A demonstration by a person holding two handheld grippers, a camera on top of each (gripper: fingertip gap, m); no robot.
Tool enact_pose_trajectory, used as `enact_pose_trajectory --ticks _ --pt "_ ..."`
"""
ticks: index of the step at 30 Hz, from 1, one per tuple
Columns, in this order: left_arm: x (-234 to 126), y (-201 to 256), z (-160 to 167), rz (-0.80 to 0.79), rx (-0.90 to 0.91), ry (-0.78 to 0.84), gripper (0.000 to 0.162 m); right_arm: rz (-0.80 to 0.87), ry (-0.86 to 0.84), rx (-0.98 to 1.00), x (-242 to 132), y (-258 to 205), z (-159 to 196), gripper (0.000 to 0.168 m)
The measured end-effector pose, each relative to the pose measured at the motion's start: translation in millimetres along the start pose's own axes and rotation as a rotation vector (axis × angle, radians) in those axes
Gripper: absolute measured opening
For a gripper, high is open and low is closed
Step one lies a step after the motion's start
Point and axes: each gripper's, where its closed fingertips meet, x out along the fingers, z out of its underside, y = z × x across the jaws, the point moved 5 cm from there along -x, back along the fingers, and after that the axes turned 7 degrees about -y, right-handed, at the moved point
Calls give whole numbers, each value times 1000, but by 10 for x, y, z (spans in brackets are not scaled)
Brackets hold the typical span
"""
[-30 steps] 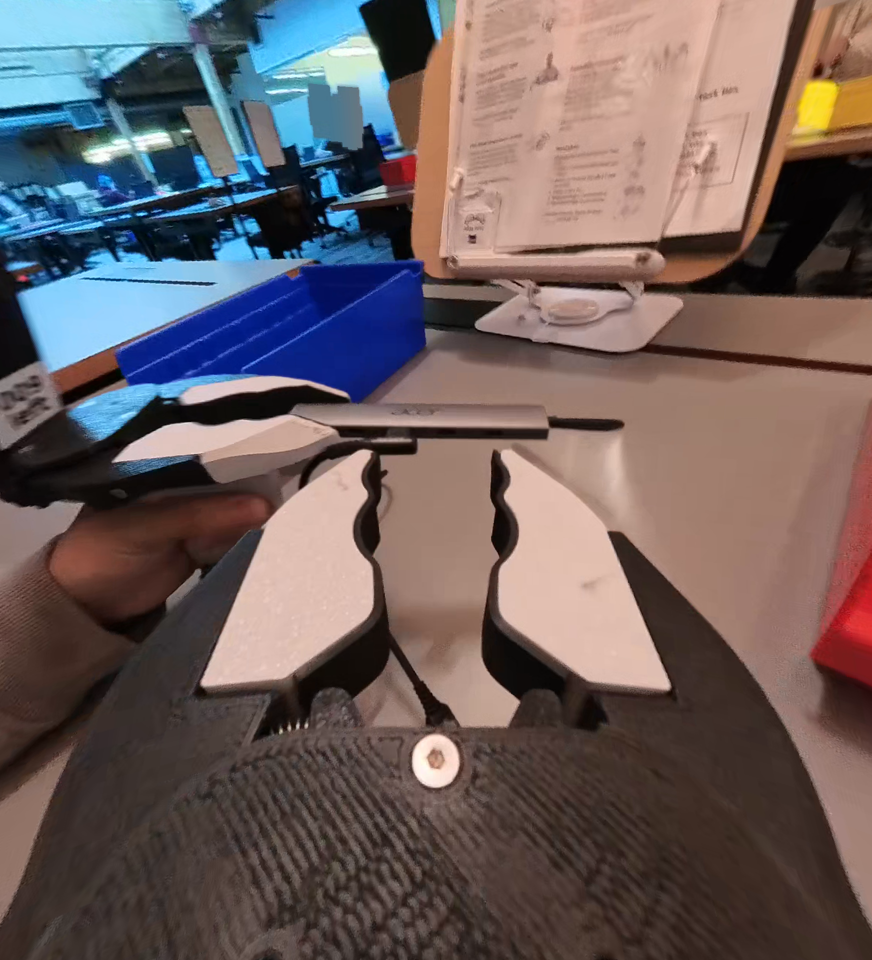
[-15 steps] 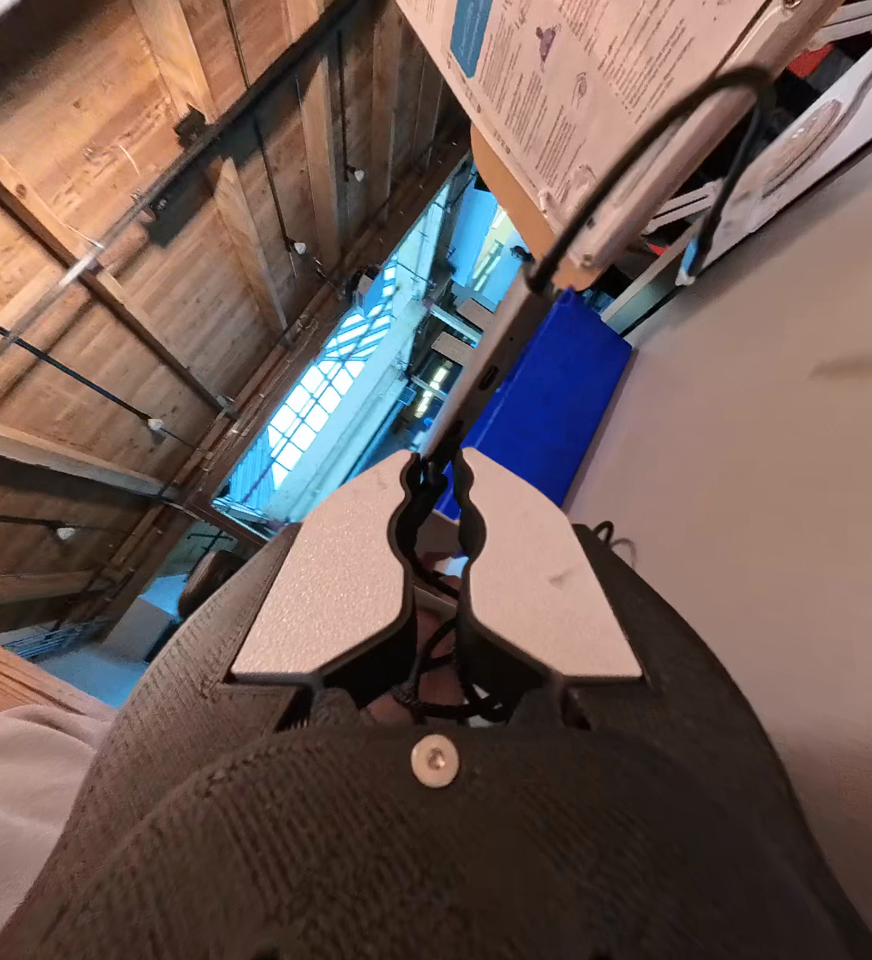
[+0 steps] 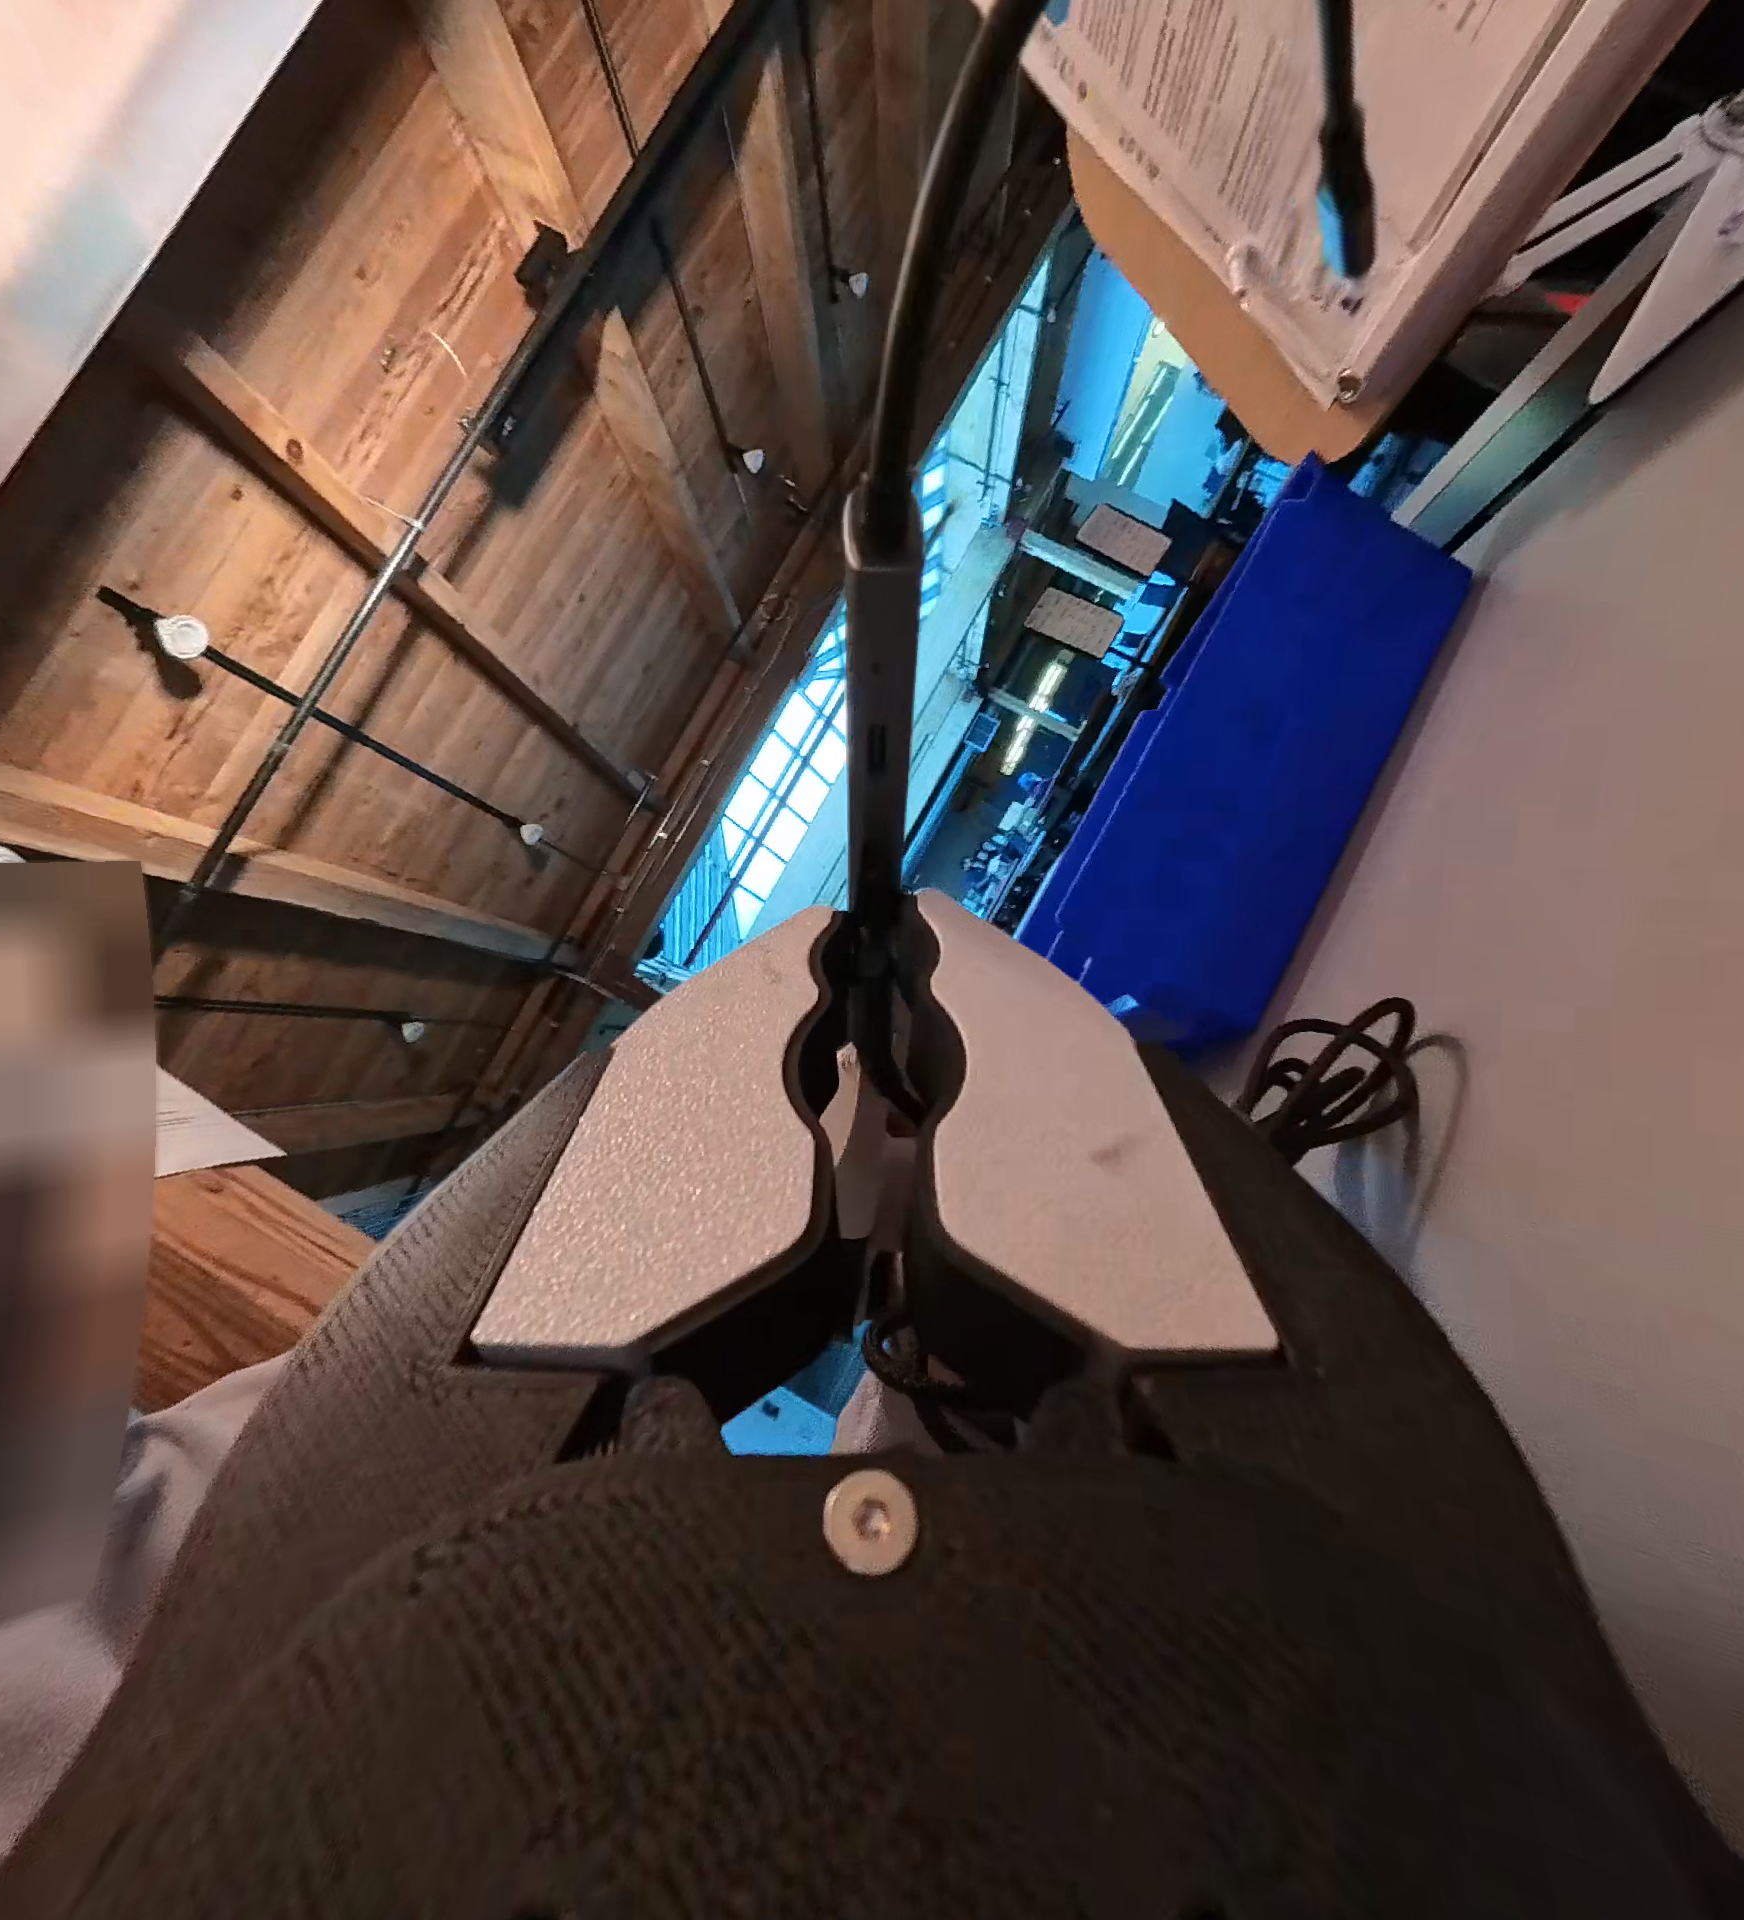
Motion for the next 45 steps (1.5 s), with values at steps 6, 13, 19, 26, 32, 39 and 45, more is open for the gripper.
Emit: enact_pose_trajectory --ticks 6,13,19,26,32,39,45 --pt "45 -2 40 9 -73 -82 24 75 32 -59 -16 60 -17 9" --pt "58 -29 37 -50 -128 -98 24 163 55 -93 20 58 -28 10" --pt "52 -71 68 -87 -163 -109 24 120 88 -6 15 112 4 9" --pt "43 -92 112 -84 -159 -117 24 119 107 -1 47 153 18 9" --pt "59 -53 164 -61 -100 -162 24 27 163 100 -10 237 64 8" --pt "56 -57 164 -51 -118 -158 24 90 107 -8 -2 171 53 9" --pt "56 -36 152 -94 -75 -210 25 146 79 -57 -20 167 64 9"
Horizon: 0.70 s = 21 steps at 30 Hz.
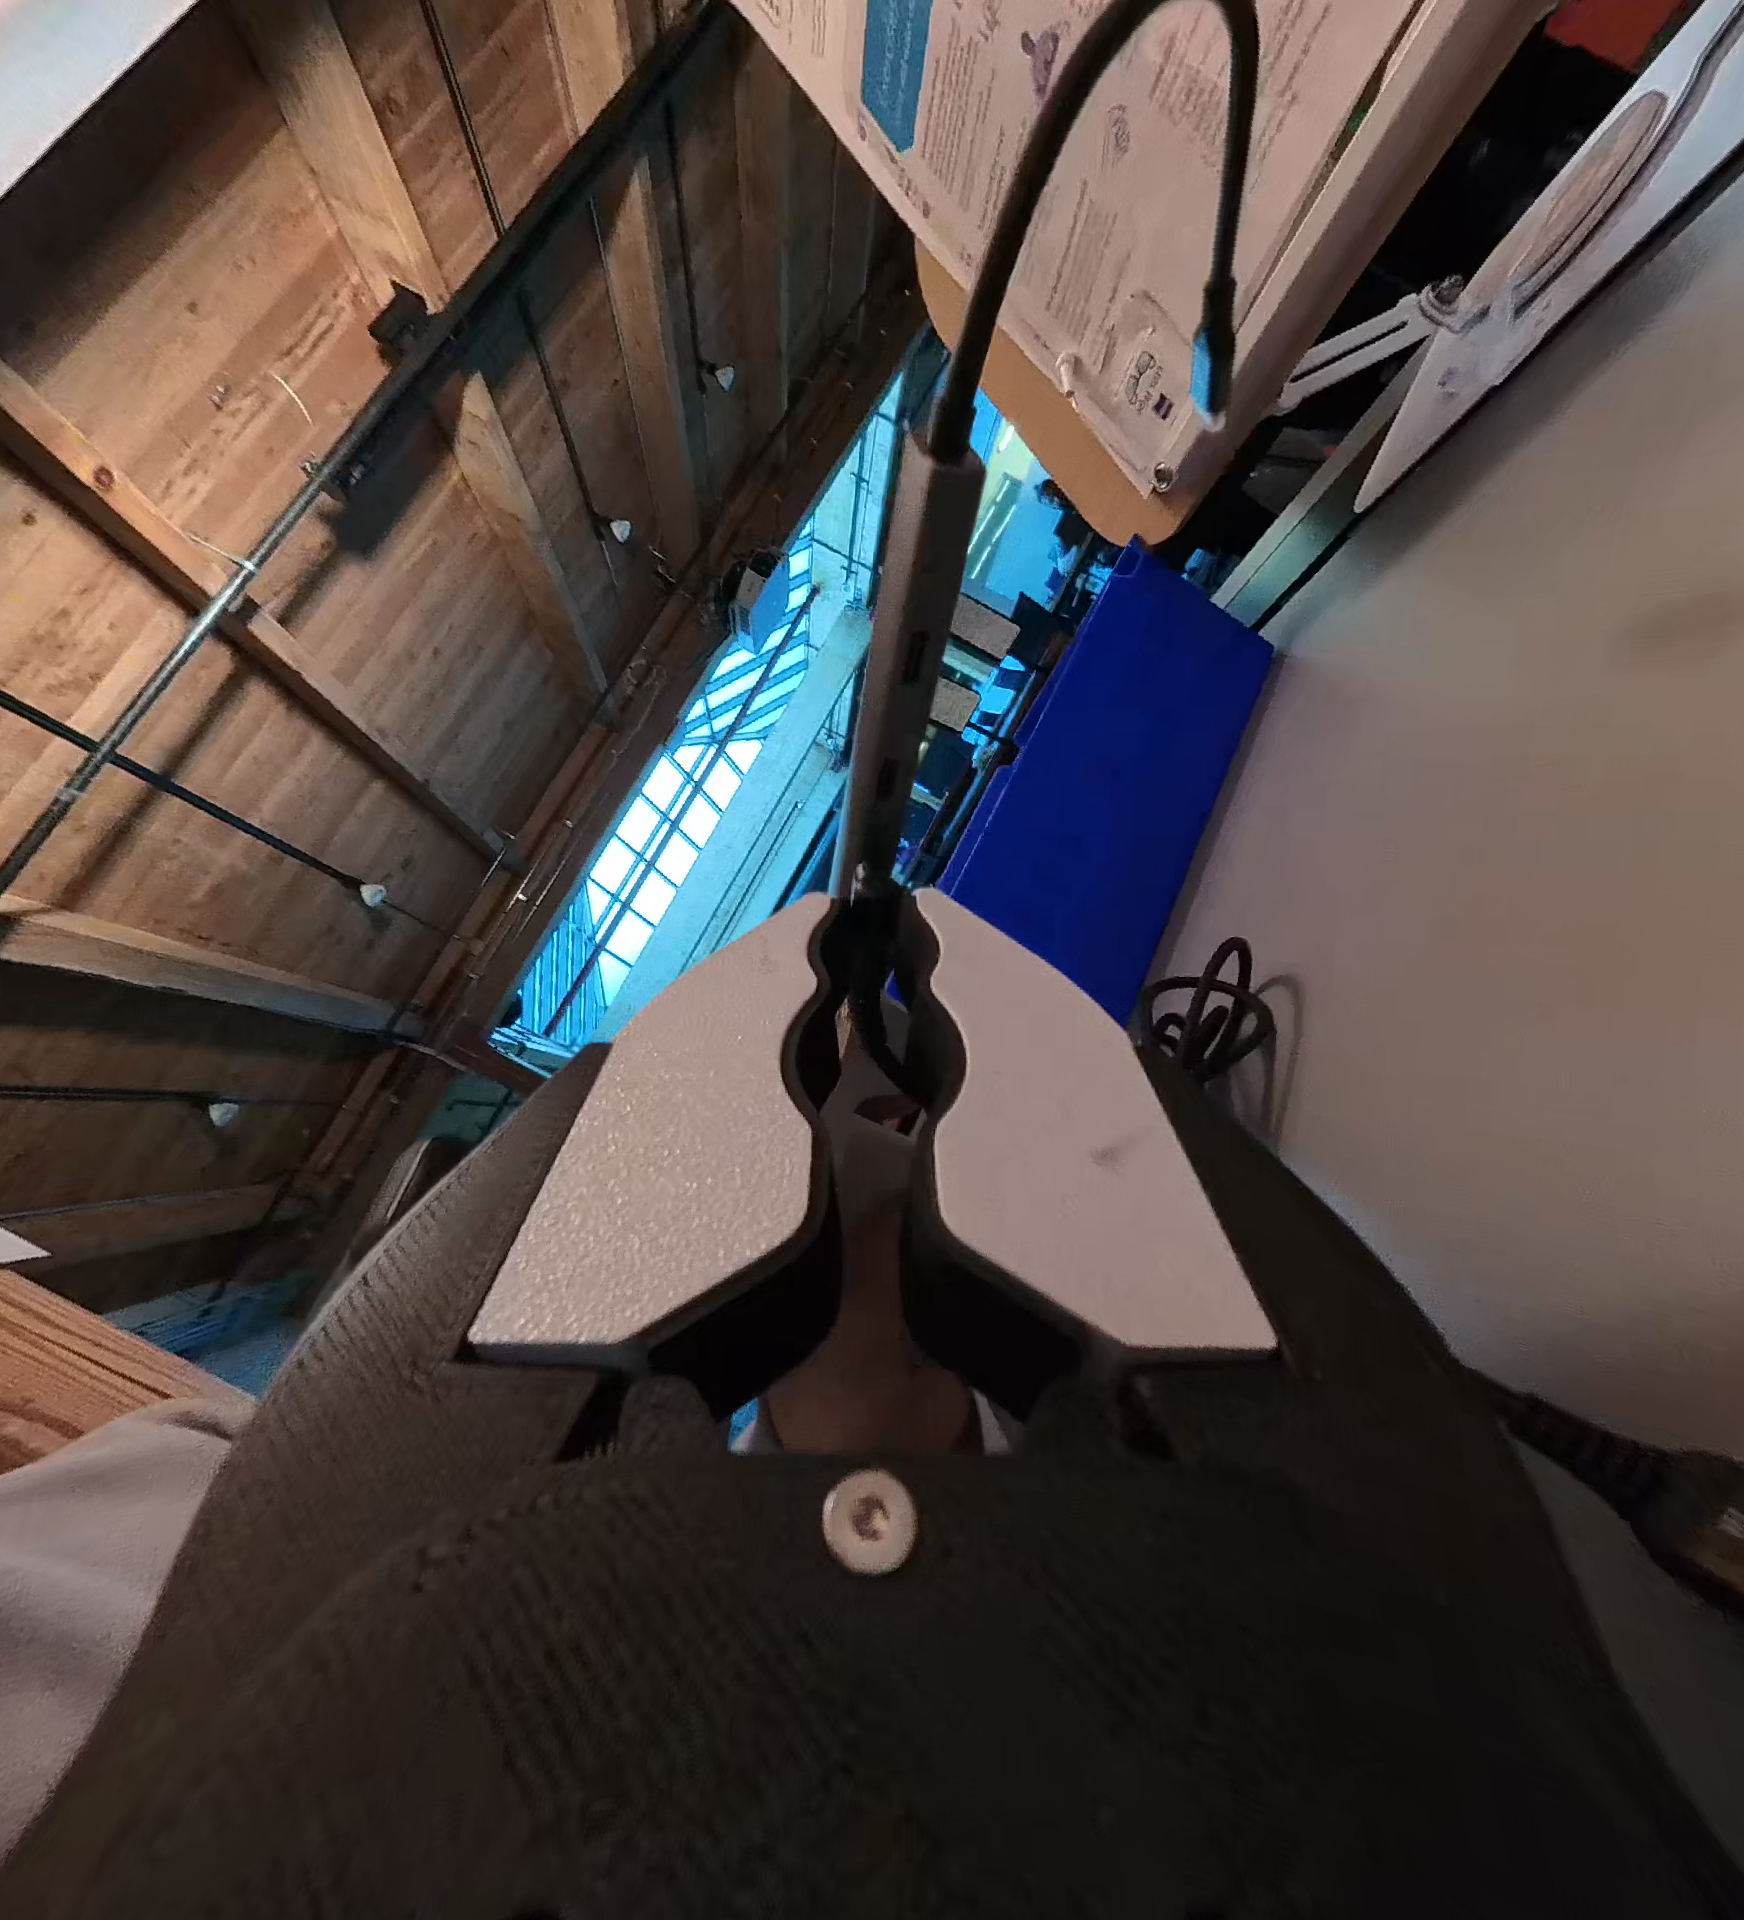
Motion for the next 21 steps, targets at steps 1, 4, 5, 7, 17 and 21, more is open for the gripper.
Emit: enact_pose_trajectory --ticks 1,4,5,7,17,21 --pt "-2 0 -13 22 -15 1 25 -5 -10 5 -20 -15 -1 9" --pt "13 58 -62 19 5 7 25 -13 -47 -20 -102 -53 -43 9" --pt "18 78 -78 19 7 10 25 -28 -58 -18 -126 -59 -55 9" --pt "19 94 -62 34 25 1 25 -10 -53 -27 -152 -35 -19 9" --pt "44 186 -53 91 15 10 25 -6 -79 -7 -282 -28 -9 9" --pt "54 223 -114 57 55 5 25 9 -95 -63 -306 -65 -63 10"
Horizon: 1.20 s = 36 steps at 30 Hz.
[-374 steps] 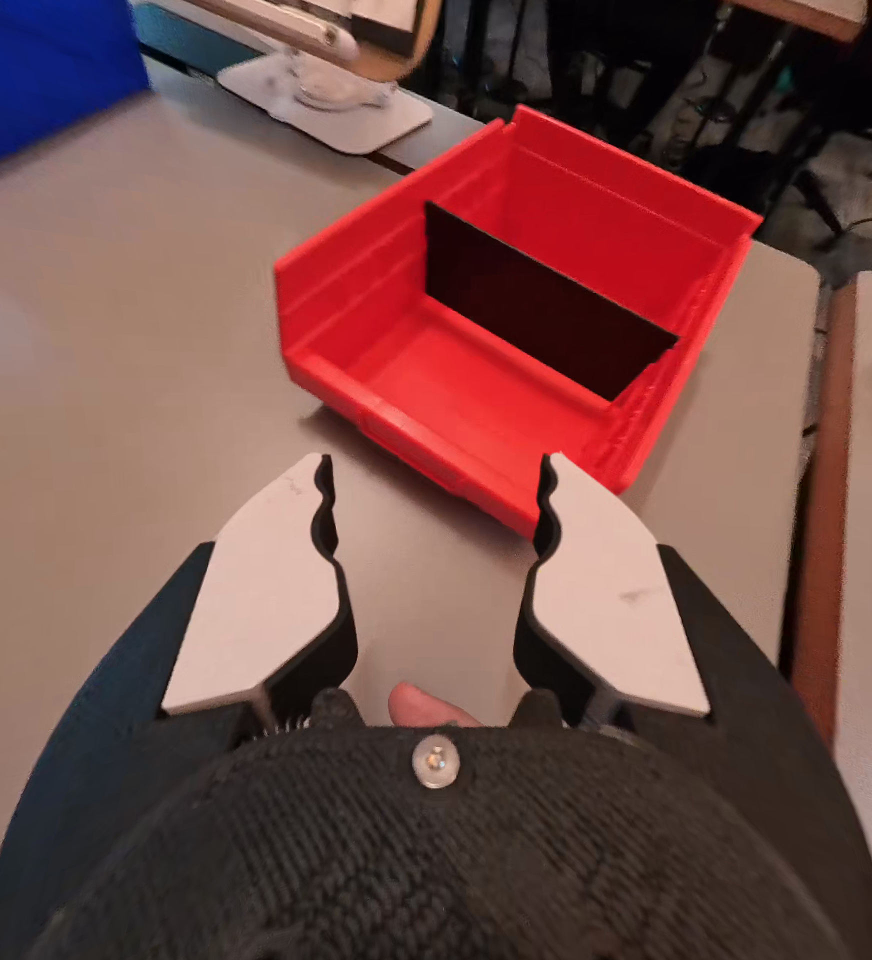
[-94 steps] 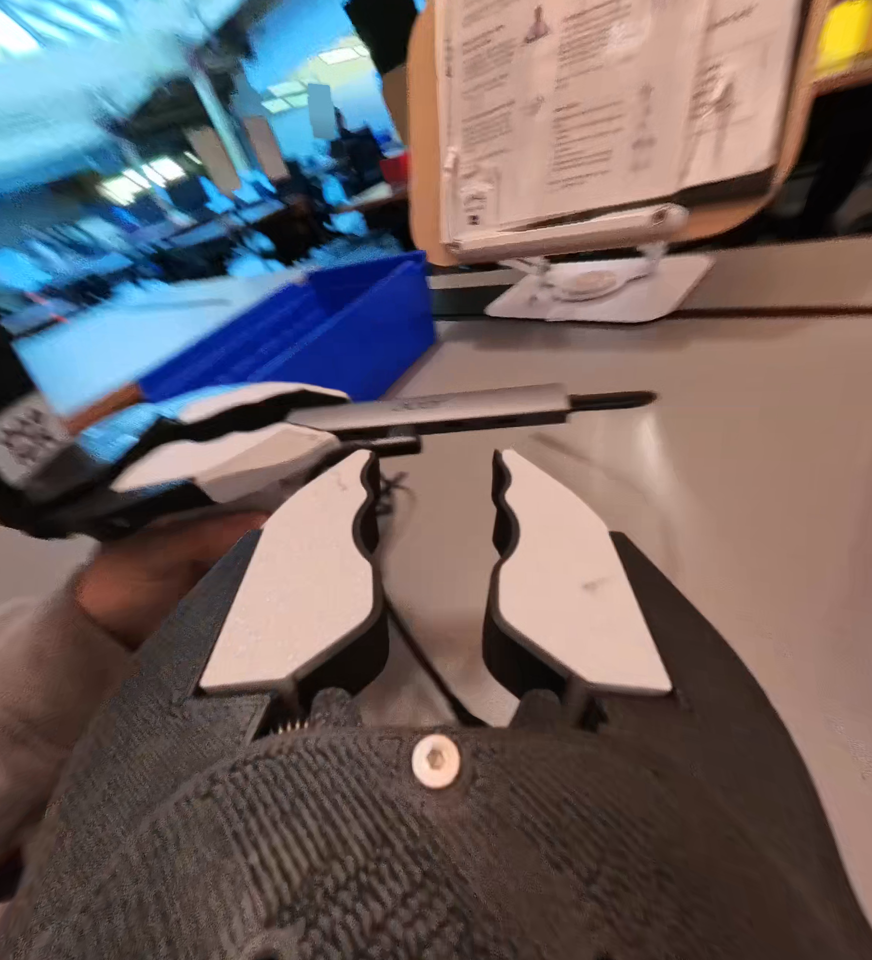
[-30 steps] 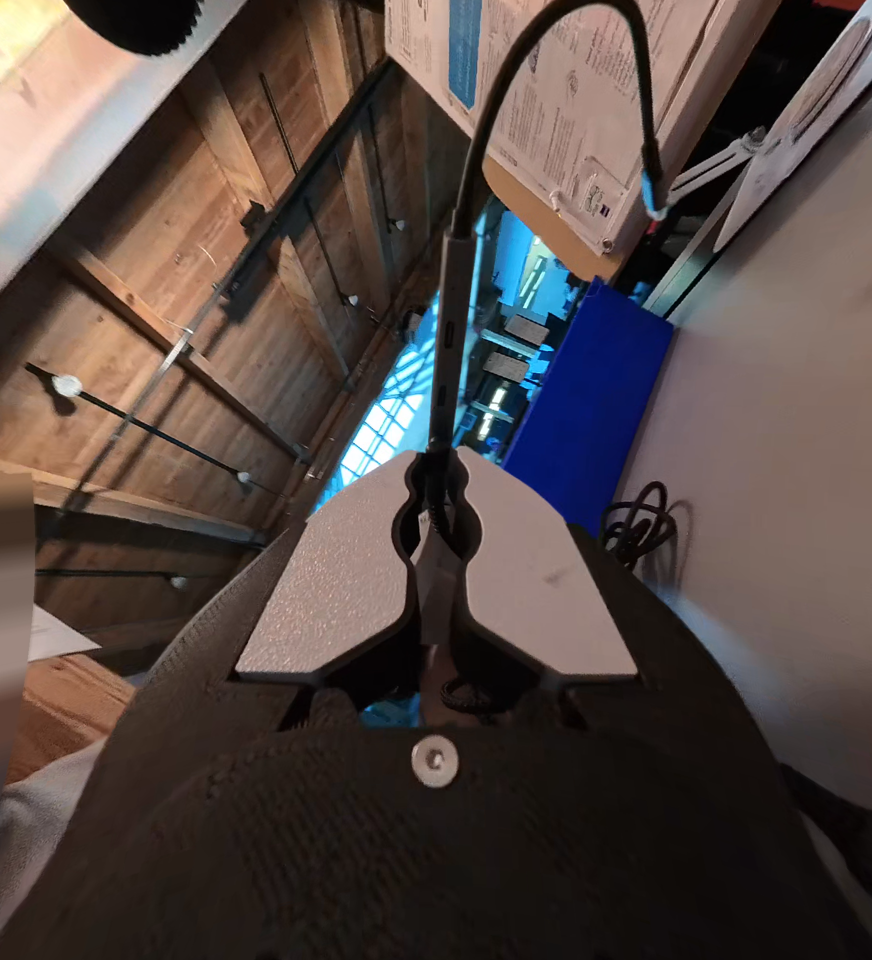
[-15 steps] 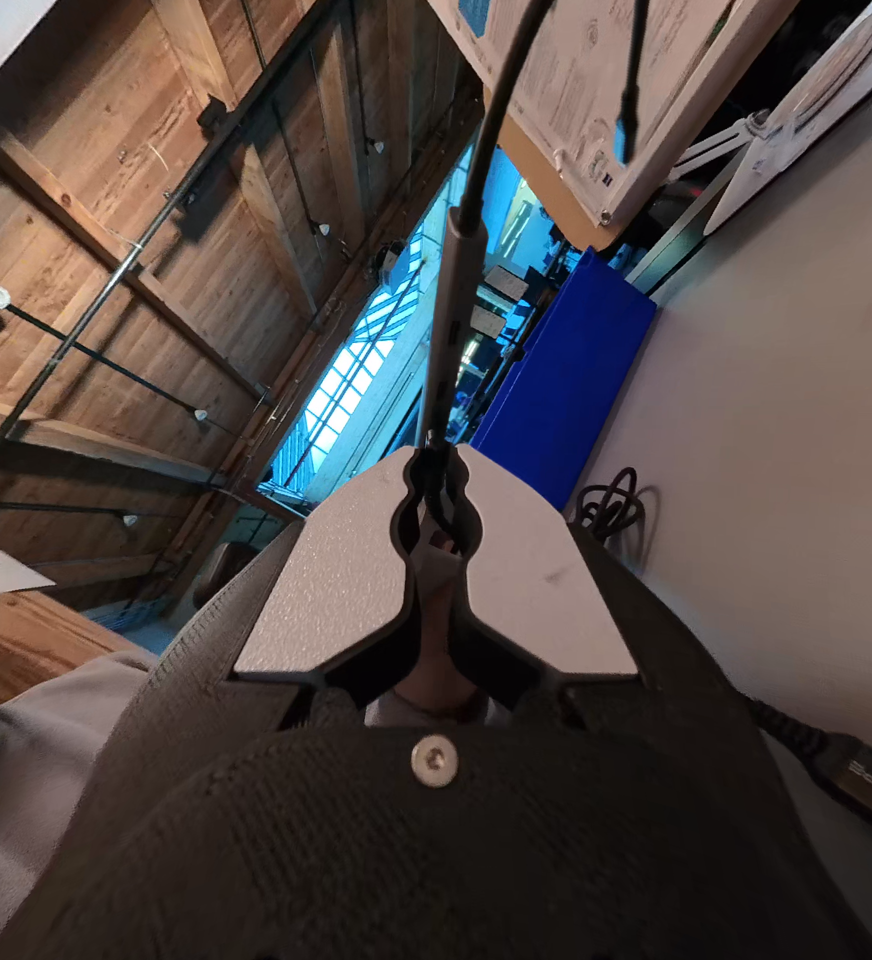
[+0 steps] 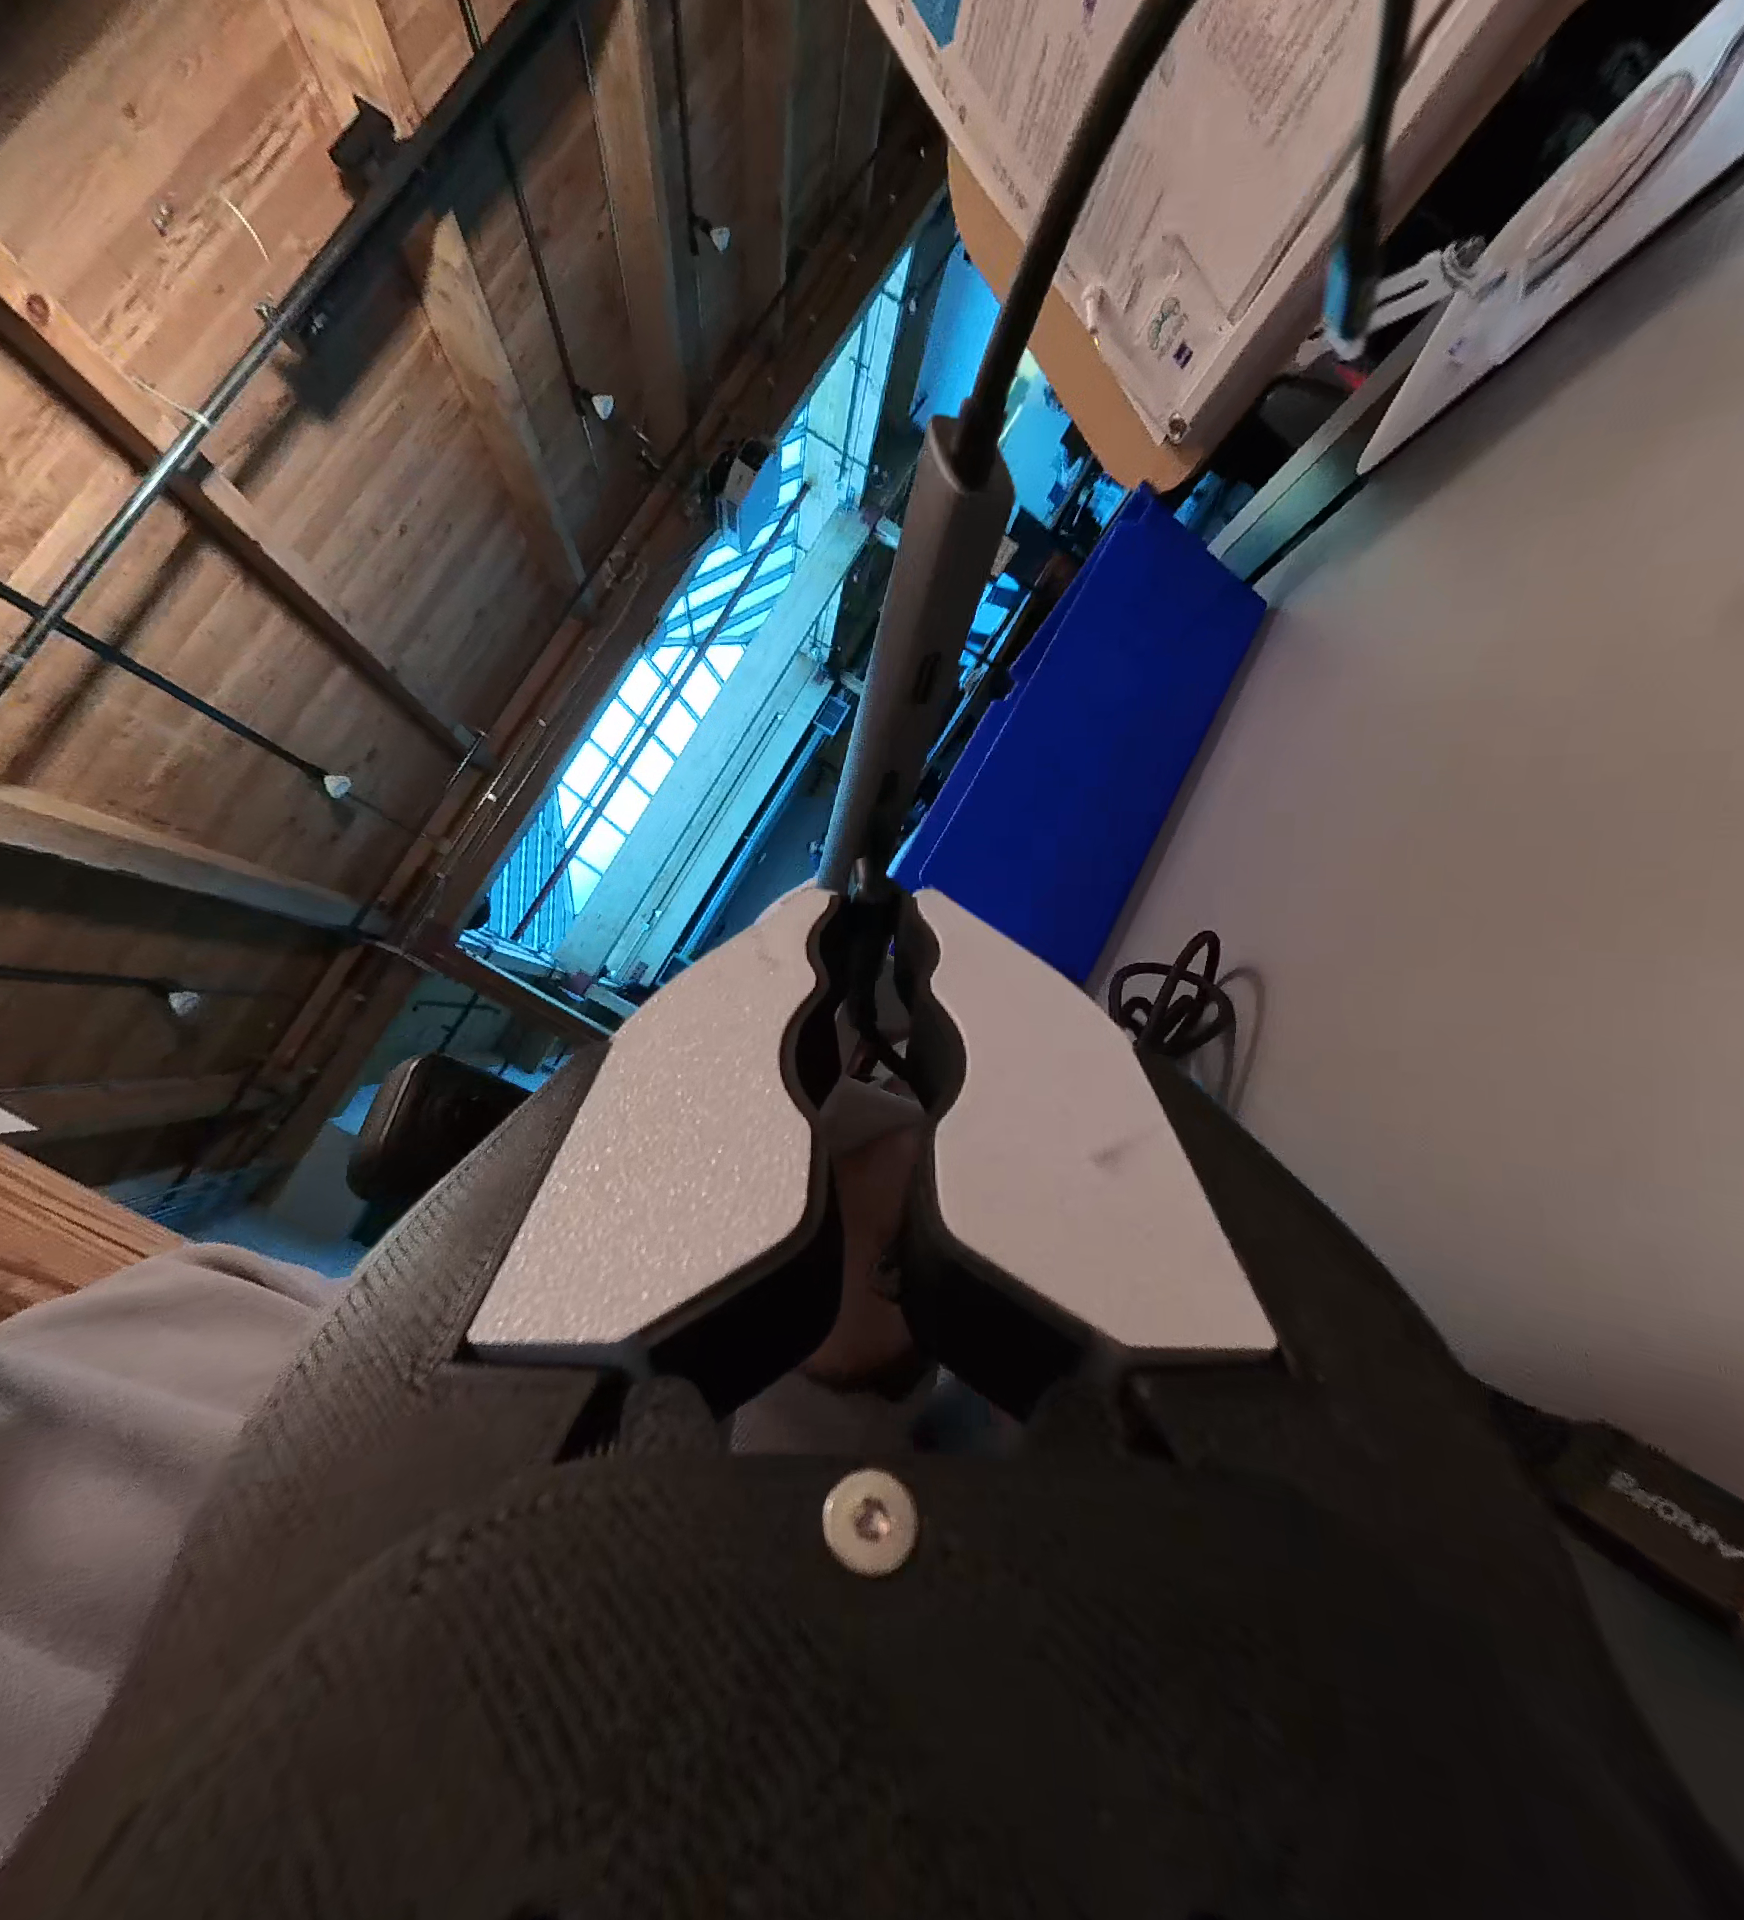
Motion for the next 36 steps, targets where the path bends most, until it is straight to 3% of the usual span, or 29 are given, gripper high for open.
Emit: enact_pose_trajectory --ticks 10,12,14,16,20,23,27,31,36 --pt "-21 -7 -34 10 -63 18 25 -24 7 -18 2 -62 7 10" --pt "-111 -337 53 -179 -163 -5 24 49 -50 -33 -7 17 191 10" --pt "-287 -780 147 -200 -326 -1 24 73 65 56 -230 110 200 8" --pt "-401 -850 22 -152 -340 73 24 65 120 44 -433 99 -17 8" --pt "-328 -548 -220 -69 -165 90 24 229 -26 -308 -426 -417 -360 8" --pt "-299 -547 -163 -59 -179 76 24 305 -35 -497 -559 -836 -667 8" --pt "-315 -656 -52 -76 -204 56 24 261 47 -599 -774 -1239 -1169 8" --pt "-317 -660 -52 -59 -226 71 24 266 74 -618 -959 -1276 -1706 8" --pt "-311 -623 -83 -48 -203 80 24 411 127 -687 -1256 -1120 -2227 8"
